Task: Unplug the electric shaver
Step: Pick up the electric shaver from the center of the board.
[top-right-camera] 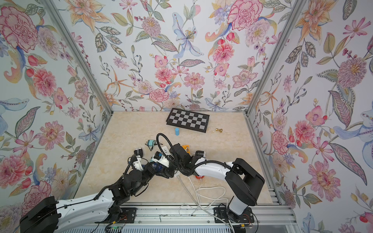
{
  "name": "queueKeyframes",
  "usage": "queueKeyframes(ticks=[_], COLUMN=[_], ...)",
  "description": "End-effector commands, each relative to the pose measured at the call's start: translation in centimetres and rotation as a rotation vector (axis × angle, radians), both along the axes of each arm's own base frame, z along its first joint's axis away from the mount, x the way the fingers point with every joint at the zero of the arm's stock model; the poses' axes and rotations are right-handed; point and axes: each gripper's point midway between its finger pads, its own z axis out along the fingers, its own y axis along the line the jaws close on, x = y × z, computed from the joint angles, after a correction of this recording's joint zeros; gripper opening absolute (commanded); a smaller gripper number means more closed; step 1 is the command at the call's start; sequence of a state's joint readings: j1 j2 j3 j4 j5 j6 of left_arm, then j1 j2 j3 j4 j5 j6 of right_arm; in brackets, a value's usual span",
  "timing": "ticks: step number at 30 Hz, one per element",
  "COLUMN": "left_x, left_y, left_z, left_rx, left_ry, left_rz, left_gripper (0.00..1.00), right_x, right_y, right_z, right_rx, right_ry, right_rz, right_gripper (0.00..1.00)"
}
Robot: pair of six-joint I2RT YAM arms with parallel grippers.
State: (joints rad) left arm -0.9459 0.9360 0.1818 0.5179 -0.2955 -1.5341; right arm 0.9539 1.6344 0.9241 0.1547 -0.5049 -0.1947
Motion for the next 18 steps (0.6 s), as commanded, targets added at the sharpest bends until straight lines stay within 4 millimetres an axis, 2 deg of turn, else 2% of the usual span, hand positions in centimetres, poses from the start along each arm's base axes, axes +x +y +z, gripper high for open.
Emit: queueKeyframes(ticks=[1, 4, 9, 14, 18], left_x=[0.2, 0.3, 0.4, 0.7, 1.0], left_y=[-0.5, -0.3, -0.2, -0.3, -0.2], left_z=[1.9, 2.3, 2.7, 3.0, 2.8], left_rx=[-0.034, -0.032, 0.012, 0.022, 0.018], left_ry=[-0.042, -0.055, -0.055, -0.055, -0.029], left_rz=[0.001, 0.01, 0.015, 0.027, 0.05], left_gripper=[0.29, 0.28, 0.28, 0.27, 0.25], right_x=[0.7, 0.4, 1.5, 0.9, 0.3], right_y=[-0.1, -1.0, -3.4, -4.3, -4.9], right_z=[0.5, 0.1, 0.4, 1.1, 1.2], right_rx=[-0.004, -0.016, -0.048, -0.054, -0.088], right_ry=[-0.009, -0.037, -0.061, -0.097, -0.207], right_rz=[-0.026, -0.022, -0.107, -0.116, -0.13], right_gripper=[0.66, 0.73, 0.77, 0.78, 0.78])
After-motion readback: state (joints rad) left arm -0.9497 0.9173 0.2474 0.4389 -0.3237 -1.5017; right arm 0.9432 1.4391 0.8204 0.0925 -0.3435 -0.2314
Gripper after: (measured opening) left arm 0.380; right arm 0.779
